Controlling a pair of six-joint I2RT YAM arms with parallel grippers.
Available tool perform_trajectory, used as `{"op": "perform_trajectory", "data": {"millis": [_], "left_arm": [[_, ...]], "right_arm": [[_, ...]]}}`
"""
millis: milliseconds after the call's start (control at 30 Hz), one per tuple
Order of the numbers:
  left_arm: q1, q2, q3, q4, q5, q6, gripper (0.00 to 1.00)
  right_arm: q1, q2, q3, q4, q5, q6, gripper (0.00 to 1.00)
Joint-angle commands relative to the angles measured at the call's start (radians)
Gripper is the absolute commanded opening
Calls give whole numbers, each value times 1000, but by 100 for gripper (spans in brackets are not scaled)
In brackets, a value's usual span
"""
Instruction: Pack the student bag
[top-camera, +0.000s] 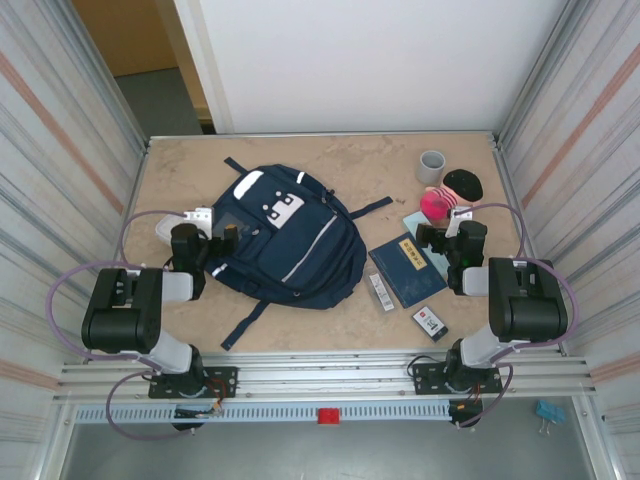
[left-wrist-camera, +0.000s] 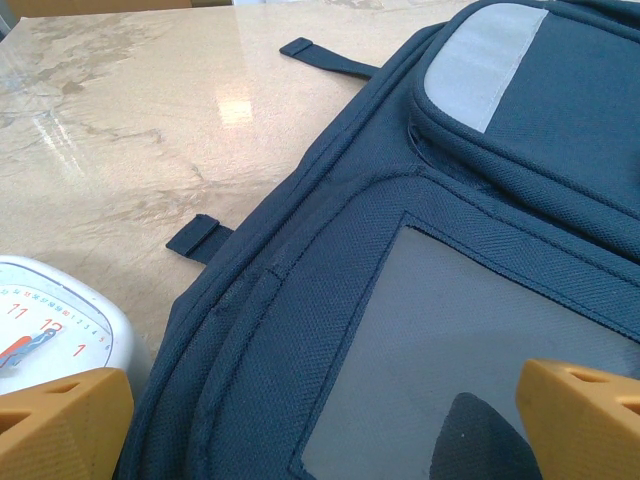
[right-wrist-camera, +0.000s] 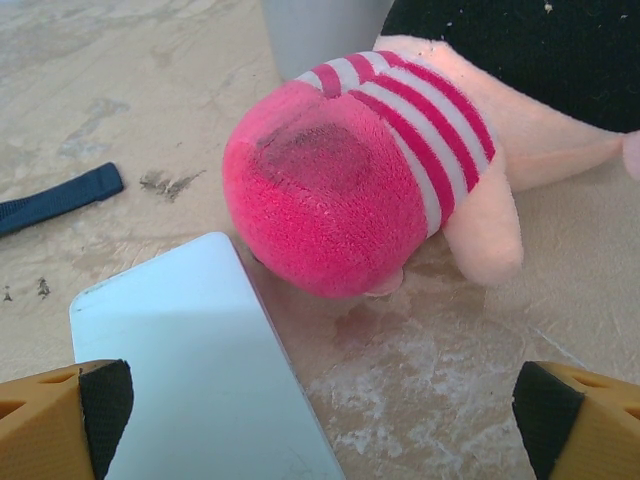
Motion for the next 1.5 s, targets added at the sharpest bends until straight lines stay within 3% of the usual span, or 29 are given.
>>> {"op": "perform_trajectory", "data": {"millis": [0,133,233,300,367,433,533,700,833,1000,1133,1267,1467], "left_arm": [[4,-11,15,14,16,18,99],[3,-63,44,-67,-50,-9,99],[-11,-185,99,-254,-115,-19,99],[-15,-286,190,-482,-147,-78,99],[-15,-361,319,-754,-167,-172,98],[-17,-400,427,-916,-135,-230,96],[-19,-424,567,-1126,-50,-322,92],[-23,-400,694,-1387,132,-521,84],[-23,-401,591,-1406,271,-666,78],[-28,-450,360,-1272,331,-774,73],[-43,-425,234,-1121,376,-835,69],[-55,-324,212,-1027,387,-836,68],[-64,-105,317,-942,400,-783,67]], "right_arm": [[-3,-19,18,18,5,16,99],[-1,-160,100,-224,-2,8,99],[4,-309,213,-515,-16,7,99],[16,-360,365,-773,-6,14,99],[32,-346,582,-1065,17,35,99],[55,-297,774,-1273,25,61,99],[127,-229,953,-1426,-13,61,99],[329,-102,1055,-1473,-64,79,99],[455,53,1064,-1416,-130,130,99],[529,256,1078,-1341,-161,175,100],[536,359,1070,-1285,-228,221,92],[553,370,984,-1217,-287,287,84],[595,261,776,-1112,-295,431,77]]}}
